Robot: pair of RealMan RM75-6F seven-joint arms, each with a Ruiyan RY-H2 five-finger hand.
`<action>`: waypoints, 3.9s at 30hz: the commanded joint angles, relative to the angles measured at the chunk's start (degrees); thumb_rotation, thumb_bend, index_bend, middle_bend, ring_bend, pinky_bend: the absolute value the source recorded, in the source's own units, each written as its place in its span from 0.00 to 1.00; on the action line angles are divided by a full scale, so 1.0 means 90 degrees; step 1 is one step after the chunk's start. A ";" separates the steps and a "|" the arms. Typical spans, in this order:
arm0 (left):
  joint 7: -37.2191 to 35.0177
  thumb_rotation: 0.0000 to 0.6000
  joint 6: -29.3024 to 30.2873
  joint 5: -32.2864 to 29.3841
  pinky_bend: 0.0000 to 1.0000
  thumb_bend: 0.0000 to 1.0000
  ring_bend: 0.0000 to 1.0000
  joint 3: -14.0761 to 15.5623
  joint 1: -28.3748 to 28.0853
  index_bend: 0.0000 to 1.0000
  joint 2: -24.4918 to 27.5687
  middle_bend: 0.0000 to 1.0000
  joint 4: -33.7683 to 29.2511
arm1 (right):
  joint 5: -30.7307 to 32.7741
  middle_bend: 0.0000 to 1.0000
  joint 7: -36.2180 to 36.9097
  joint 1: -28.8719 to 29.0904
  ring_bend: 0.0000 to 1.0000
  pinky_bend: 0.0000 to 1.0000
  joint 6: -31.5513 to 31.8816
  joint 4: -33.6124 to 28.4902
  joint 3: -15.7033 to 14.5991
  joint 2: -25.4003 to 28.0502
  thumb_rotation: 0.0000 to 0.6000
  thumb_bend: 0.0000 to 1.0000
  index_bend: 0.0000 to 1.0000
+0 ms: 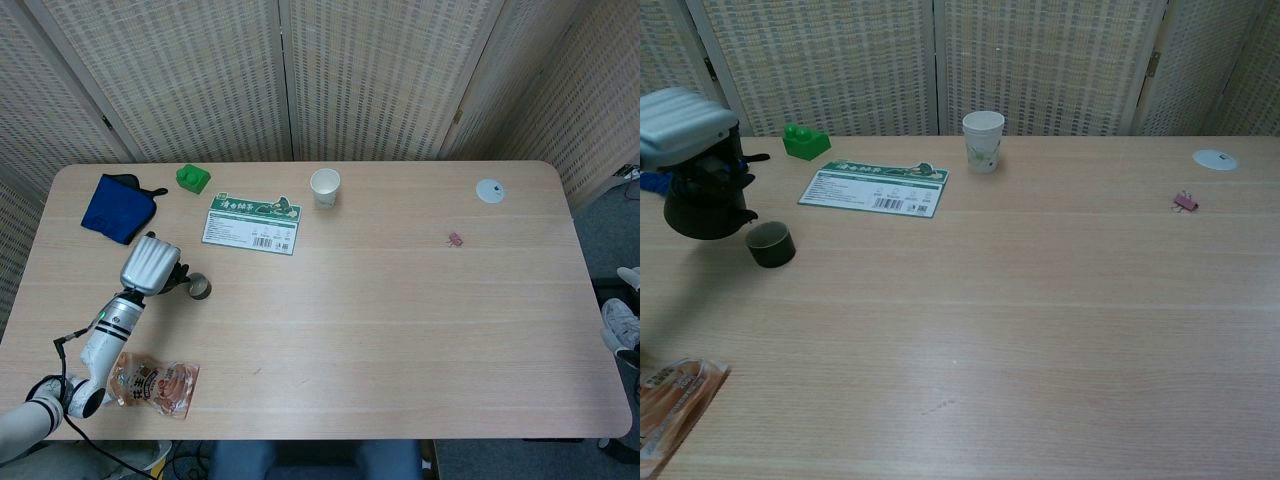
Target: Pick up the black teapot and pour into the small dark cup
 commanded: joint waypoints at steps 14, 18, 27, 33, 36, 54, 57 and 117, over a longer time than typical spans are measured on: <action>0.0140 0.83 0.0089 0.0122 0.53 0.42 1.00 0.0054 -0.0003 1.00 -0.0002 1.00 -0.0040 | 0.0009 0.24 0.0049 -0.0028 0.17 0.25 0.0026 0.0029 0.0005 0.0002 1.00 0.10 0.24; 0.0210 0.83 0.0128 0.0160 0.53 0.42 1.00 0.0065 -0.0006 1.00 0.0001 1.00 -0.0066 | 0.0009 0.24 0.0063 -0.0034 0.17 0.25 0.0036 0.0030 0.0010 0.0005 1.00 0.10 0.24; 0.0368 0.84 0.0242 0.0302 0.53 0.42 1.00 0.0115 -0.0024 1.00 -0.0010 1.00 -0.0008 | -0.0003 0.24 0.0080 -0.0043 0.17 0.25 0.0044 0.0039 0.0008 0.0006 1.00 0.10 0.24; 0.0387 0.85 0.0274 0.0338 0.53 0.43 1.00 0.0126 -0.0023 1.00 -0.0014 1.00 0.0071 | -0.0005 0.24 0.0080 -0.0046 0.17 0.25 0.0050 0.0031 0.0012 0.0011 1.00 0.10 0.24; 0.0403 0.85 0.0295 0.0363 0.53 0.43 1.00 0.0141 -0.0016 1.00 -0.0014 1.00 0.0110 | -0.0008 0.24 0.0077 -0.0045 0.17 0.25 0.0046 0.0026 0.0012 0.0013 1.00 0.10 0.24; 0.0510 0.85 0.0353 0.0460 0.53 0.42 1.00 0.0192 -0.0006 1.00 -0.0073 1.00 0.0281 | -0.0002 0.24 0.0075 -0.0062 0.17 0.25 0.0059 0.0022 0.0013 0.0015 1.00 0.10 0.24; 0.0514 0.85 0.0354 0.0464 0.53 0.43 1.00 0.0195 -0.0002 1.00 -0.0079 1.00 0.0295 | -0.0003 0.24 0.0076 -0.0060 0.17 0.25 0.0056 0.0023 0.0014 0.0017 1.00 0.10 0.24; -0.3329 0.54 0.0515 -0.0524 0.53 0.41 0.98 -0.0633 0.0803 1.00 0.0797 1.00 -0.1805 | -0.0038 0.24 0.0011 -0.0029 0.17 0.25 0.0030 -0.0031 0.0025 -0.0004 1.00 0.10 0.24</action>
